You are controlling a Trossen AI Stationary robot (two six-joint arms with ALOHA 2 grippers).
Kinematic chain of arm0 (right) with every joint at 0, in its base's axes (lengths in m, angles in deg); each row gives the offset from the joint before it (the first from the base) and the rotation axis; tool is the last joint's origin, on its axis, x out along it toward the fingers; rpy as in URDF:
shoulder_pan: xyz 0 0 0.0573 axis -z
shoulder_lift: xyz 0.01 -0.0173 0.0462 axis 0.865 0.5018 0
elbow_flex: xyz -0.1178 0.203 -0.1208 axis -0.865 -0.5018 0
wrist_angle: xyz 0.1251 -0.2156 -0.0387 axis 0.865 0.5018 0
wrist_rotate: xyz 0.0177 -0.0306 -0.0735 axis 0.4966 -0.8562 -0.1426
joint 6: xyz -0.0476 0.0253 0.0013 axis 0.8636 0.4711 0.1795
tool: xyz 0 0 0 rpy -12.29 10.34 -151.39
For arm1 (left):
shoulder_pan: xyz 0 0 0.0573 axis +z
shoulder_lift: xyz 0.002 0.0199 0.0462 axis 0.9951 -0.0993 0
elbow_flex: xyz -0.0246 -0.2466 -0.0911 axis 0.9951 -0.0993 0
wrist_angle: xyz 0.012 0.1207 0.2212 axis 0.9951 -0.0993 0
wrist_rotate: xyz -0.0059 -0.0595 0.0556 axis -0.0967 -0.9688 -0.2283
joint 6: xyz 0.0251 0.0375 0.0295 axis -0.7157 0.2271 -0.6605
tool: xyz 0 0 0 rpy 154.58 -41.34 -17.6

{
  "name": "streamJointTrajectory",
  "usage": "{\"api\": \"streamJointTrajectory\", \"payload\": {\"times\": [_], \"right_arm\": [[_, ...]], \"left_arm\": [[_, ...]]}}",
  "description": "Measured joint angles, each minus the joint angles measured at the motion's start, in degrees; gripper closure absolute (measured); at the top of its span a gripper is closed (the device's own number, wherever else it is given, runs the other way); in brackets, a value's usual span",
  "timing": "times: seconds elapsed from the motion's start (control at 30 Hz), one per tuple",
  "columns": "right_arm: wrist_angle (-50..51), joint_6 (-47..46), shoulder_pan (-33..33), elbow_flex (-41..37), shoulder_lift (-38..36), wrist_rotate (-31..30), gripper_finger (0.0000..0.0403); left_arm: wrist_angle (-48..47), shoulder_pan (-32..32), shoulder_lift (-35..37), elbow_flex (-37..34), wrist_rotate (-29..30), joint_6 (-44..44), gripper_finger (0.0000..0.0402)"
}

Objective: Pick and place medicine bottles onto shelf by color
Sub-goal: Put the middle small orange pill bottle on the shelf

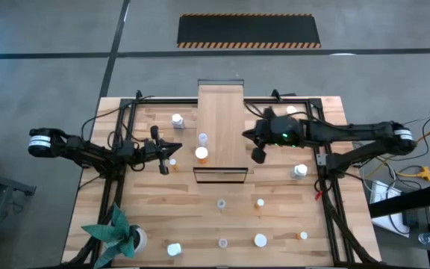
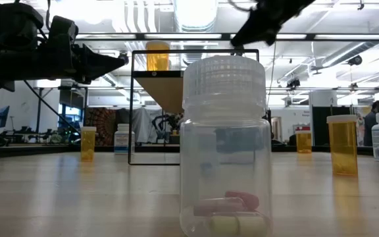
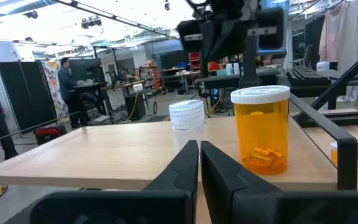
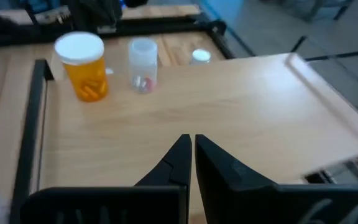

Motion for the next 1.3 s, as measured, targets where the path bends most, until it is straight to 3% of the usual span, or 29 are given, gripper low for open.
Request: {"api": "streamJointTrajectory", "payload": {"times": [0.17, 0.37, 0.7, 1.07, 1.3], "right_arm": [[5.3, -6.4, -7.4, -2.1, -5.2, -9.7, 0.039], [18.0, -21.7, -17.7, -0.9, -4.5, -18.3, 0.039], [26.5, -42.8, -29.2, 2.3, 4.9, -19.9, 0.0376], [42.2, -60.0, -33.8, 14.4, 15.9, -16.6, 0.0253], [45.2, -70.0, -34.3, 15.1, 20.8, -10.6, 0.0189]], "left_arm": [[0.0, 0.0, 0.0, 0.0, 0.0, 0.0, 0.04], [0.1, 0.0, 0.0, 0.0, 0.0, 0.0, 0.04], [0.1, 0.0, 0.0, 0.1, 0.0, -0.1, 0.04], [0.1, 0.0, 0.0, 0.1, 0.0, -0.4, 0.04], [0.0, 0.0, 0.0, 0.1, 0.0, -0.7, 0.04]]}}
